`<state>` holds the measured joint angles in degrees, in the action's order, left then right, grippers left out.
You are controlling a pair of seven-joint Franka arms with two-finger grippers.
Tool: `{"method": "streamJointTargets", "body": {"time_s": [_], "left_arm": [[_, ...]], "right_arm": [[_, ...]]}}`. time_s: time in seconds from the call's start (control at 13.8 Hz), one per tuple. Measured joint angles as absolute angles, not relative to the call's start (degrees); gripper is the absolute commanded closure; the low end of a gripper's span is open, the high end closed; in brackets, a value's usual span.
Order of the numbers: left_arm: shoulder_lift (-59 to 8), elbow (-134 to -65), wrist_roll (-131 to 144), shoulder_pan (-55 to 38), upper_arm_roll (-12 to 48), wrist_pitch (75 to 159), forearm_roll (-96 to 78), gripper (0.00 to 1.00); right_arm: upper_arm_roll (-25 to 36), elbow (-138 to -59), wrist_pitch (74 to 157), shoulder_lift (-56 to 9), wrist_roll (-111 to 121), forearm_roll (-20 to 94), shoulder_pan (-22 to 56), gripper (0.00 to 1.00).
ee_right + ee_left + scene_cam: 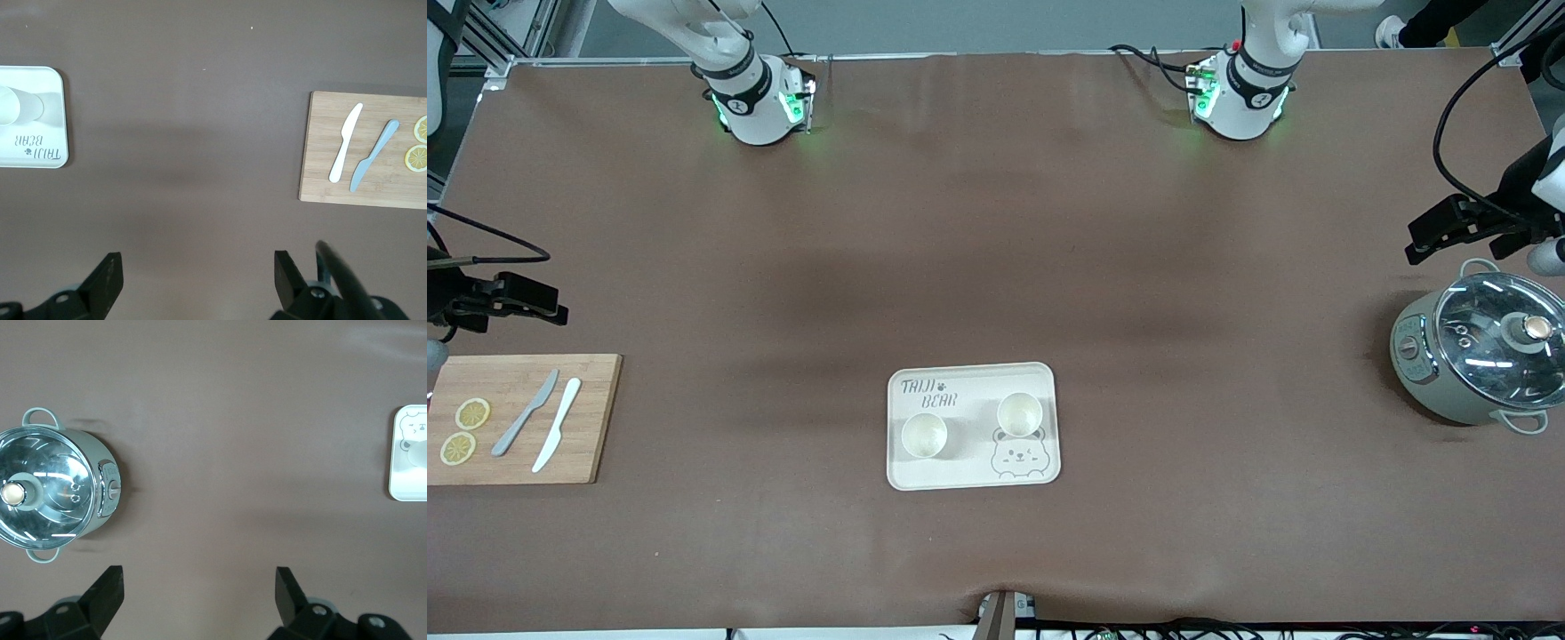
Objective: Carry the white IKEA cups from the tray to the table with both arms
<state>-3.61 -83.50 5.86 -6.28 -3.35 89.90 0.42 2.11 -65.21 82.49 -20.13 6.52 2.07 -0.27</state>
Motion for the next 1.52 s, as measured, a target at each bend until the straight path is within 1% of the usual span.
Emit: {"method": "streamJointTargets", "body": {"time_s": [1.16, 1.52], "left_arm": [[-3.95, -83.98, 5.86, -6.19, -3.46, 89.63, 0.38, 0.00], [-6.65, -84.28, 5.86, -6.42, -3.32, 89.87, 0.18, 0.00]], "right_arm": [[1.31, -65.40, 82.69, -20.13, 6.53, 2.10, 0.25, 0.00], [1.22, -65.50, 84.07, -20.13, 5.44, 2.10, 2.67, 0.00]]}}
